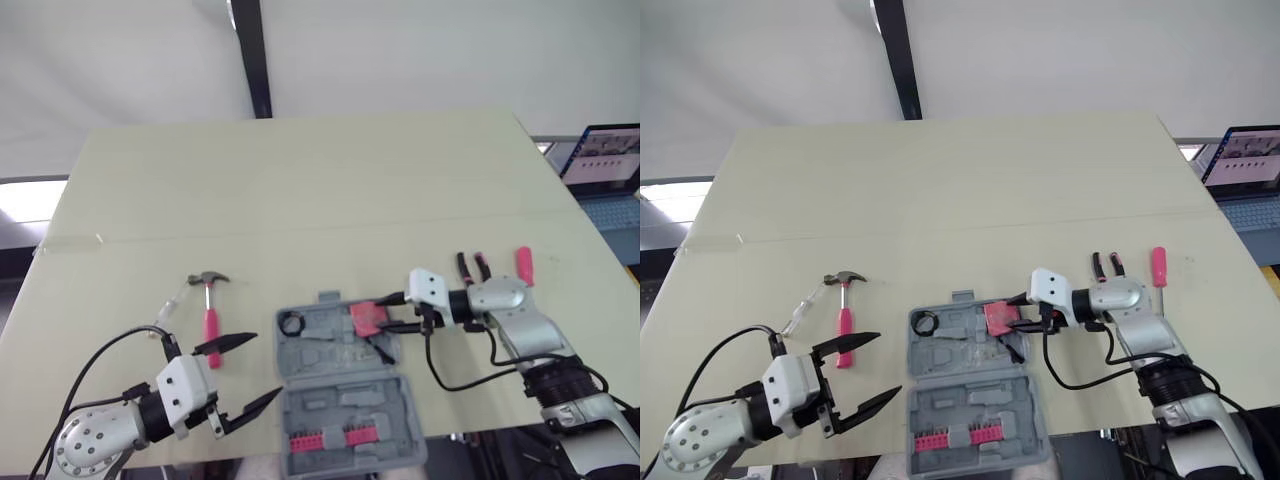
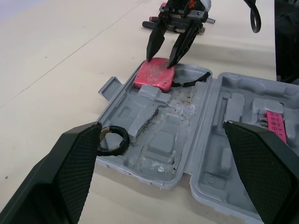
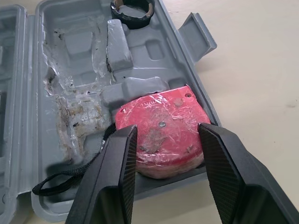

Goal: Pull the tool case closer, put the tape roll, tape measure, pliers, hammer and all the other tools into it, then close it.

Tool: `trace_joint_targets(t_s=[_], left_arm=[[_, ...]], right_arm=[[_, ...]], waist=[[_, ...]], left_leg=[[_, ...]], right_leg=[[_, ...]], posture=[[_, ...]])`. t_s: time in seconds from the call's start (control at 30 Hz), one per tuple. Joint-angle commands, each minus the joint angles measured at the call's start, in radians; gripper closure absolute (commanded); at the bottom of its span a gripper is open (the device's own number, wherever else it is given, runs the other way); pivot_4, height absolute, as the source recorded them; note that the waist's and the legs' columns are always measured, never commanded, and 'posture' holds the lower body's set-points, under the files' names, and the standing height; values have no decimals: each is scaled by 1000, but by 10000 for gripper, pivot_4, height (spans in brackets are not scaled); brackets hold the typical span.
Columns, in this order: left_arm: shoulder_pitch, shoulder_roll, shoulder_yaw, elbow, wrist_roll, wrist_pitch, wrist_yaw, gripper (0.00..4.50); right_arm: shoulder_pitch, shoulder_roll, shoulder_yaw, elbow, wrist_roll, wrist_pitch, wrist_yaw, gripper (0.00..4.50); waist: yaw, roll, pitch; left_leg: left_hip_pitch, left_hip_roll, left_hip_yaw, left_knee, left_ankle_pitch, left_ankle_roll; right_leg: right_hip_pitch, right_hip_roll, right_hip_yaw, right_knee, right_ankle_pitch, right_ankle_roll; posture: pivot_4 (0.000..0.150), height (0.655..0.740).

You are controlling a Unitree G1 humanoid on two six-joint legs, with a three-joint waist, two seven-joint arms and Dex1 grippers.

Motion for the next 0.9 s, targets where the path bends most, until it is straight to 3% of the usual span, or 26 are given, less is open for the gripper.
trace_joint_targets(t_s=[0.03,0.9], left_arm=[[11,6,17,-29,-23,-6,-7,0],[-10,16,29,-35,-33,15,-16,0]], right_arm=[[14,3,6,13,-7,-15,-12,23068],[71,35,32,77,-26,-22,-78,23068]], waist=[[0,0,0],[0,-3,-3]], left_leg=[[0,0,0,0,0,0],[2,0,0,0,0,0]], right_leg=[[0,0,0,0,0,0],[3,0,0,0,0,0]], posture=[[1500,7400],[1500,7400]])
